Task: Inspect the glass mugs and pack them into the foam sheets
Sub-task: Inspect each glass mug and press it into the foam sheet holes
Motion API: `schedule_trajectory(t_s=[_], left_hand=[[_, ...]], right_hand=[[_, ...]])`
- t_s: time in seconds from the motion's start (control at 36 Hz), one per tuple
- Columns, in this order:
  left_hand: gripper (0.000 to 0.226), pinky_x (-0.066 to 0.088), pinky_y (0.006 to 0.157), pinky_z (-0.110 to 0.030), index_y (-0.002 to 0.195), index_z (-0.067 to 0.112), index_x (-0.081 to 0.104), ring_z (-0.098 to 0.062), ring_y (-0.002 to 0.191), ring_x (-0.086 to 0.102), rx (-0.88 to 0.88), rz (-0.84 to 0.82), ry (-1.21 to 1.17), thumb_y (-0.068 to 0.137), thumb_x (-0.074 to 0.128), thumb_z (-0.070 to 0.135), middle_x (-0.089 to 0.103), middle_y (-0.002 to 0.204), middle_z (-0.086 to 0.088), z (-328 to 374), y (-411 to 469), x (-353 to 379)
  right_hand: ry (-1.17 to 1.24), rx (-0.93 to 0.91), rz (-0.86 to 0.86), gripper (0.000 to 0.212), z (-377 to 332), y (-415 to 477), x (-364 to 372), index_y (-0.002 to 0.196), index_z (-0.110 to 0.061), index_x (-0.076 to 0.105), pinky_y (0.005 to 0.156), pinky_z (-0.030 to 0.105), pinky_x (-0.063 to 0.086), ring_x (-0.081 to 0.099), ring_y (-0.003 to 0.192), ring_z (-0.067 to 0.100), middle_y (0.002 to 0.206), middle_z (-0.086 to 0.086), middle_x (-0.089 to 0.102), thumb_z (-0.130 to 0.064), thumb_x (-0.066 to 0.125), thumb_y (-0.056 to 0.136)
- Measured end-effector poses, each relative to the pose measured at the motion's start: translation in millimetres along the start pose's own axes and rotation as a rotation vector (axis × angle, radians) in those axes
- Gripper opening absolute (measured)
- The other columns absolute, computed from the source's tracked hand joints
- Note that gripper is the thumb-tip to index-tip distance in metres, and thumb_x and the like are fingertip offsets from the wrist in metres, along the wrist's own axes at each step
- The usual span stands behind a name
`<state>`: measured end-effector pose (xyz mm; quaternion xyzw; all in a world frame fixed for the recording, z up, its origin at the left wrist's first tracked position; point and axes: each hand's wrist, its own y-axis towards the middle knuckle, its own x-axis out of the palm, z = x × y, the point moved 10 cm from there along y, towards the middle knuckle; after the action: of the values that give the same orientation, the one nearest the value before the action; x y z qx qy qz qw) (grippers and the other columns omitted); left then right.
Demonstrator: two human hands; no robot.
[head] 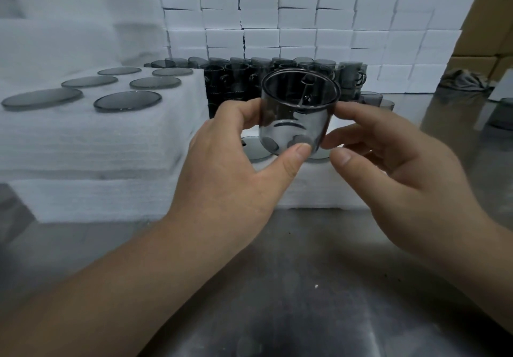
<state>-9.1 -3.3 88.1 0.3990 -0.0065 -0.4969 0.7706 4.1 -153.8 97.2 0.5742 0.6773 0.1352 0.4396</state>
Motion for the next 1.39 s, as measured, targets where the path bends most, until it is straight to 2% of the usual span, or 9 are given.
schedule_trajectory(t_s=[0.06,0.11,0.36,0.58,0.67,0.83,0.97,1.11,1.39], left_hand=[[0.033,0.027,0.078,0.007,0.092,0.048,0.043,0.021,0.102,0.043,0.008,0.009,-0.02,0.064,0.062,0.053,0.053,0.101,0.031,1.4,-0.2,-0.6],[0.035,0.027,0.075,0.008,0.092,0.046,0.043,0.025,0.098,0.042,0.018,0.021,-0.041,0.064,0.064,0.05,0.054,0.1,0.03,2.7,-0.6,-1.3],[0.03,0.03,0.081,0.005,0.096,0.05,0.045,0.017,0.104,0.046,0.044,-0.037,-0.064,0.07,0.06,0.048,0.056,0.108,0.025,4.3,-1.6,2.2],[0.015,0.033,0.08,0.001,0.092,0.048,0.052,0.014,0.102,0.05,0.084,-0.082,-0.113,0.078,0.055,0.044,0.059,0.103,0.028,9.2,-2.5,5.6],[0.017,0.035,0.079,-0.001,0.093,0.045,0.056,0.009,0.1,0.053,0.085,-0.114,-0.098,0.076,0.056,0.048,0.062,0.101,0.022,8.6,-4.3,10.3],[0.018,0.036,0.078,-0.001,0.091,0.044,0.056,0.011,0.1,0.053,0.058,-0.128,-0.138,0.074,0.058,0.048,0.062,0.101,0.026,5.5,-4.0,12.2],[0.024,0.035,0.08,-0.001,0.091,0.039,0.058,0.011,0.099,0.053,0.075,-0.141,-0.188,0.074,0.048,0.054,0.061,0.098,0.031,8.5,-3.2,12.1],[0.024,0.04,0.08,-0.012,0.085,0.034,0.059,0.006,0.09,0.058,0.048,-0.133,-0.299,0.076,0.047,0.053,0.064,0.089,0.022,5.6,-2.0,12.2],[0.024,0.039,0.078,-0.007,0.087,0.034,0.059,0.008,0.088,0.057,0.063,-0.11,-0.281,0.077,0.046,0.051,0.064,0.089,0.023,5.6,-1.8,10.0]], right_hand=[[-0.018,-0.013,-0.018,0.037,-1.8,-0.6,1.8,0.112,-0.054,0.044,0.075,0.009,0.043,0.06,0.085,-0.001,0.099,-0.026,0.06,-0.046,0.05,0.076],[-0.023,-0.004,-0.043,0.043,-1.3,-1.8,4.7,0.117,-0.052,0.042,0.077,0.009,0.043,0.059,0.087,-0.001,0.103,-0.027,0.059,-0.047,0.05,0.075],[0.028,0.052,-0.091,0.062,7.1,-2.6,11.0,0.13,-0.048,0.037,0.082,0.019,0.045,0.057,0.093,0.006,0.1,-0.024,0.058,-0.052,0.051,0.069],[-0.017,0.046,-0.042,0.048,3.9,1.7,3.2,0.115,-0.062,0.044,0.08,0.026,0.046,0.058,0.091,0.006,0.098,-0.025,0.058,-0.051,0.053,0.069],[-0.062,0.036,-0.027,0.044,1.6,3.1,1.6,0.113,-0.058,0.047,0.077,0.019,0.044,0.057,0.093,0.004,0.103,-0.029,0.058,-0.051,0.055,0.069],[-0.095,0.042,0.01,0.047,2.6,2.6,-1.5,0.11,-0.061,0.045,0.075,0.008,0.042,0.056,0.094,-0.002,0.105,-0.031,0.057,-0.055,0.059,0.065],[-0.087,0.048,0.01,0.05,4.2,2.5,-0.9,0.111,-0.059,0.043,0.076,0.01,0.043,0.055,0.095,-0.003,0.105,-0.034,0.055,-0.056,0.059,0.064],[-0.101,0.032,-0.001,0.051,2.4,2.6,0.2,0.109,-0.062,0.039,0.078,0.007,0.041,0.054,0.096,-0.006,0.107,-0.034,0.053,-0.056,0.058,0.062],[-0.106,0.022,-0.017,0.047,-0.4,2.4,1.5,0.106,-0.064,0.039,0.079,0.008,0.042,0.054,0.097,-0.005,0.108,-0.034,0.053,-0.055,0.058,0.063]])
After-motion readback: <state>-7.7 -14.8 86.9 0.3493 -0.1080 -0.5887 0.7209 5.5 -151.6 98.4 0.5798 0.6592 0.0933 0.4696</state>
